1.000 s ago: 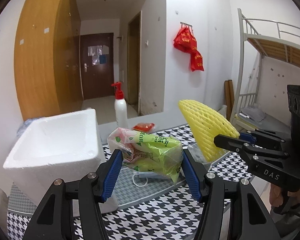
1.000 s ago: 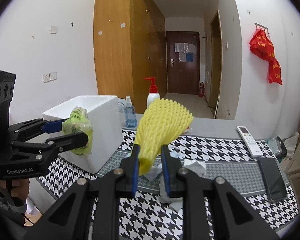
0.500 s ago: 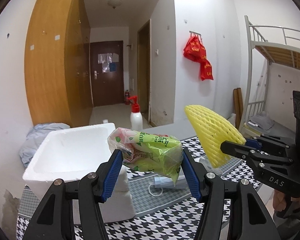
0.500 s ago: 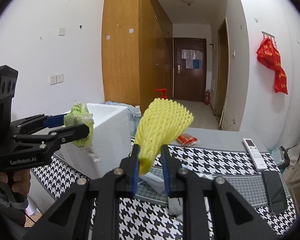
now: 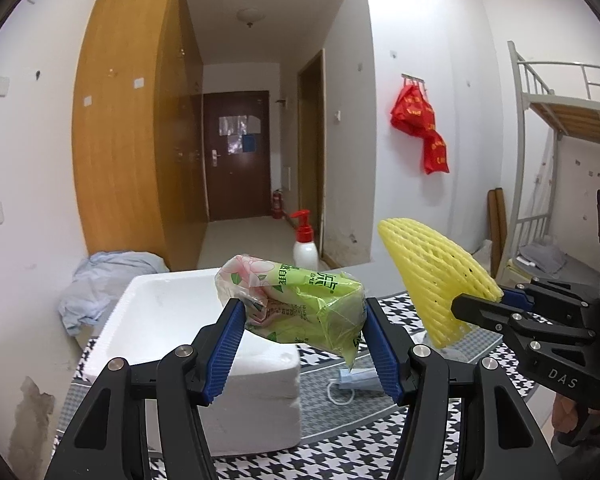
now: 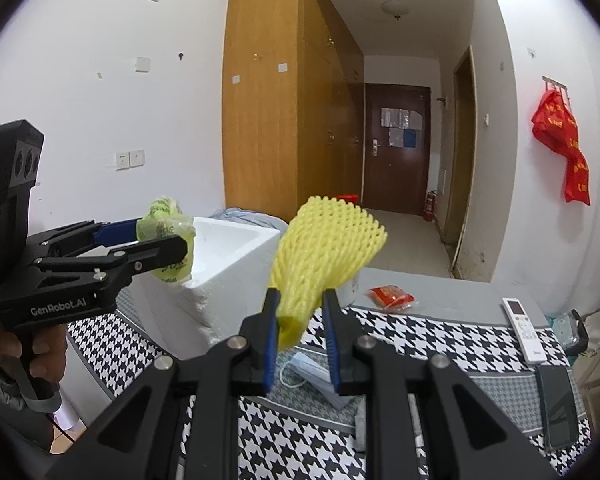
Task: Organize soft objects
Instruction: 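Carry both held items over the open white foam box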
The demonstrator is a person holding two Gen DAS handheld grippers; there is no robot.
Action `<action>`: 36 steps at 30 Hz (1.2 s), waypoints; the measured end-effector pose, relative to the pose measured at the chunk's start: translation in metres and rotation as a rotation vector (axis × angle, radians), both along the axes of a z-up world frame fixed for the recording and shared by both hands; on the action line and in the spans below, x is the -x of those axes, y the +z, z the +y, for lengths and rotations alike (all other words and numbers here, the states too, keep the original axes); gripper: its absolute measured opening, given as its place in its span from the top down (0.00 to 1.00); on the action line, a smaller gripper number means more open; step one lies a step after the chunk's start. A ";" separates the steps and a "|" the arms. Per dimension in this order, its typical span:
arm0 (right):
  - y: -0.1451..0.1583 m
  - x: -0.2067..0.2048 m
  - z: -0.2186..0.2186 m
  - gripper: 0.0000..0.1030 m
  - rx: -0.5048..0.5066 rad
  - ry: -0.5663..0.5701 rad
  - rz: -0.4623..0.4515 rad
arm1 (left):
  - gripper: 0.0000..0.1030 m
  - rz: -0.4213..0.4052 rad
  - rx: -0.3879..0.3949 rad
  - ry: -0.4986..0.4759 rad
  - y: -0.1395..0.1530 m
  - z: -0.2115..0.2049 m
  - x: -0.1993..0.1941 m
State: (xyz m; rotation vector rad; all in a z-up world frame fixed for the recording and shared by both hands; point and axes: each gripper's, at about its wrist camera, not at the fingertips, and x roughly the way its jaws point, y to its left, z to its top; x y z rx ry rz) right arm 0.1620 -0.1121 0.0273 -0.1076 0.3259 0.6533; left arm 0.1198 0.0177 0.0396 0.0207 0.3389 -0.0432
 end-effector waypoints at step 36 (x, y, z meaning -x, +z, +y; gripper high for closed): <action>0.009 -0.016 0.061 0.76 -0.027 0.188 -0.003 | 0.40 -0.004 -0.006 0.202 0.005 0.052 0.005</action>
